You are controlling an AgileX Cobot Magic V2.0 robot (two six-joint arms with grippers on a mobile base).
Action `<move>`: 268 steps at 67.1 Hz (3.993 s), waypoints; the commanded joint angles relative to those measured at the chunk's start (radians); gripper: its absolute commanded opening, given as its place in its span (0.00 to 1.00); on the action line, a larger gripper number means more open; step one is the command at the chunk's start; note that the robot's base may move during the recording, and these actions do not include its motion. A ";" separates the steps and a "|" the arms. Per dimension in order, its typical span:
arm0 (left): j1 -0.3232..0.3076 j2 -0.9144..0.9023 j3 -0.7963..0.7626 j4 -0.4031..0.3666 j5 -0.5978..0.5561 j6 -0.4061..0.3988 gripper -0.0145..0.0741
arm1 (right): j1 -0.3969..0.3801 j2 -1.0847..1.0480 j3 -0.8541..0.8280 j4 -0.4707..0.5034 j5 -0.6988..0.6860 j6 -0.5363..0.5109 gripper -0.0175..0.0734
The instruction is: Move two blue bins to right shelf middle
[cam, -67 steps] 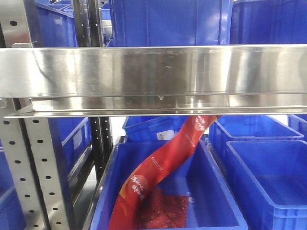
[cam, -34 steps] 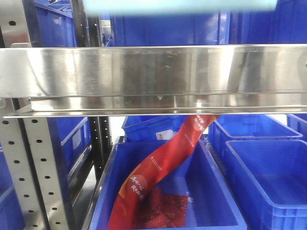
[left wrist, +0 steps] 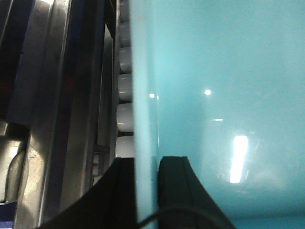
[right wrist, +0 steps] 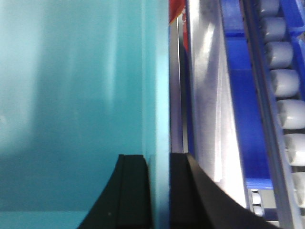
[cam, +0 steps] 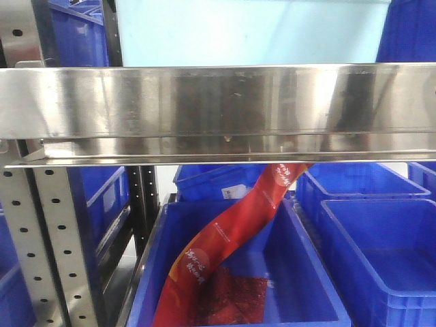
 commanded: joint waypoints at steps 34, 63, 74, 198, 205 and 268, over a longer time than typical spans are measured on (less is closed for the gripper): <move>-0.014 -0.043 -0.093 0.027 -0.089 -0.013 0.79 | 0.012 -0.109 -0.009 0.073 -0.041 0.002 0.53; -0.060 -0.126 -0.095 -0.045 -0.089 0.010 0.04 | 0.012 -0.258 0.119 0.073 -0.081 -0.065 0.01; -0.079 -0.186 0.010 -0.060 -0.089 0.010 0.04 | 0.012 -0.424 0.360 0.057 -0.268 -0.080 0.01; 0.281 -1.796 1.751 0.061 -1.096 -0.007 0.04 | 0.012 -1.133 1.193 -0.031 -0.890 -0.109 0.01; 0.281 -1.796 1.751 0.061 -1.096 -0.007 0.04 | 0.012 -1.133 1.193 -0.031 -0.890 -0.109 0.01; 0.281 -1.796 1.751 0.070 -1.096 -0.007 0.04 | -0.190 -1.819 1.806 0.015 -0.934 -0.155 0.01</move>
